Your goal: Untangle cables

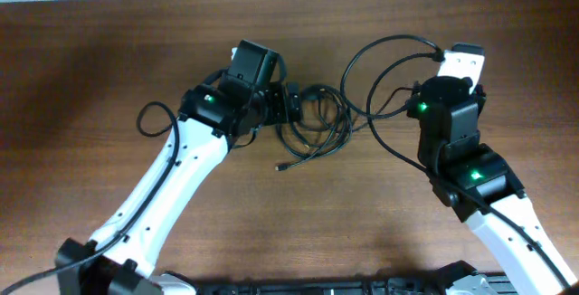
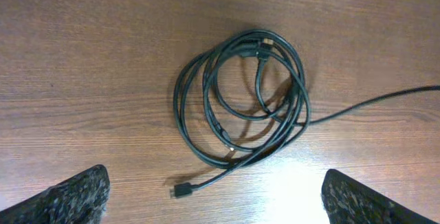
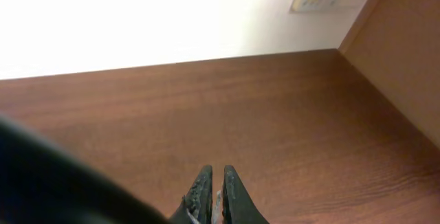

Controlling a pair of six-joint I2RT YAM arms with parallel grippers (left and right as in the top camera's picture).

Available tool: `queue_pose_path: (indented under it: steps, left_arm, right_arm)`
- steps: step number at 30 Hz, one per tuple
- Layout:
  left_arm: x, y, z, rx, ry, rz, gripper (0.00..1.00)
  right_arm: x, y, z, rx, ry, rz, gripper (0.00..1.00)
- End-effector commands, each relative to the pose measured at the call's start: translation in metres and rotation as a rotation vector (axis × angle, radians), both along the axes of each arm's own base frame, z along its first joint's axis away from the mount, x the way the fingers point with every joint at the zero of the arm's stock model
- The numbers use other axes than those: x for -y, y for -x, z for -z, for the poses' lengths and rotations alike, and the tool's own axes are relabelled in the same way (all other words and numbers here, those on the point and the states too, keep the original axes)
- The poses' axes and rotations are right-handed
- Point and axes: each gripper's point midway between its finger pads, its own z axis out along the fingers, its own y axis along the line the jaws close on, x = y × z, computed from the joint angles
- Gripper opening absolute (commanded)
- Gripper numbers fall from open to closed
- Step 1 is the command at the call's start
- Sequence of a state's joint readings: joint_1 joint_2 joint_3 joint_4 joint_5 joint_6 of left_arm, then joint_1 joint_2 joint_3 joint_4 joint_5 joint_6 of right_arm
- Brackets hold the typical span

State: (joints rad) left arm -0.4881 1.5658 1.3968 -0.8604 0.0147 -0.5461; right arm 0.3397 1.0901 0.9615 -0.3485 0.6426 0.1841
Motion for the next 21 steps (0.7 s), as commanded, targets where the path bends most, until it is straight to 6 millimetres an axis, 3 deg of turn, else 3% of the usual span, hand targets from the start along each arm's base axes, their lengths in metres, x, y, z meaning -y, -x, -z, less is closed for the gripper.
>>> queue_pose_path:
  steps: [1,4,7,10,12,14,16,17,19,20,21]
  left_arm:
    - [0.040,0.007,0.033,-0.080,0.031,0.099,0.97]
    - [0.051,0.009,0.069,-0.145,-0.021,0.123,0.99]
    - [0.036,0.001,0.113,-0.194,-0.151,0.080,0.99]
    - [0.030,-0.004,0.134,-0.205,-0.208,0.061,1.00]
    - [0.035,-0.013,0.146,-0.189,-0.210,0.060,0.94]
    - [0.036,-0.015,0.164,-0.206,-0.221,0.060,0.80]
    - [0.033,-0.012,0.179,-0.239,-0.242,0.061,0.72]
    - [0.032,-0.011,0.185,-0.250,-0.253,0.073,0.57]
    - [0.032,-0.011,0.190,-0.251,-0.264,0.085,0.11]
    - [0.031,-0.011,0.190,-0.251,-0.265,0.084,0.00]
    - [0.031,-0.011,0.190,-0.246,-0.279,0.123,0.00]
  right_arm:
    - [-0.019,0.002,0.001,-0.036,-0.070,-0.116,0.04]
    - [-0.030,0.006,0.014,-0.094,-0.095,-0.180,0.04]
    - [-0.040,0.009,0.021,-0.128,-0.119,-0.234,0.04]
    - [-0.042,0.011,0.024,-0.146,-0.124,-0.248,0.04]
    - [-0.044,0.012,0.026,-0.153,-0.129,-0.258,0.04]
    - [-0.052,0.014,0.029,-0.173,-0.151,-0.300,0.04]
    - [-0.054,0.017,0.035,-0.201,-0.156,-0.314,0.04]
    - [-0.054,0.017,0.038,-0.212,-0.155,-0.314,0.04]
    - [-0.065,0.018,0.045,-0.242,-0.181,-0.362,0.04]
    - [-0.074,0.019,0.048,-0.259,-0.206,-0.403,0.04]
    - [-0.081,0.020,0.052,-0.275,-0.229,-0.440,0.04]
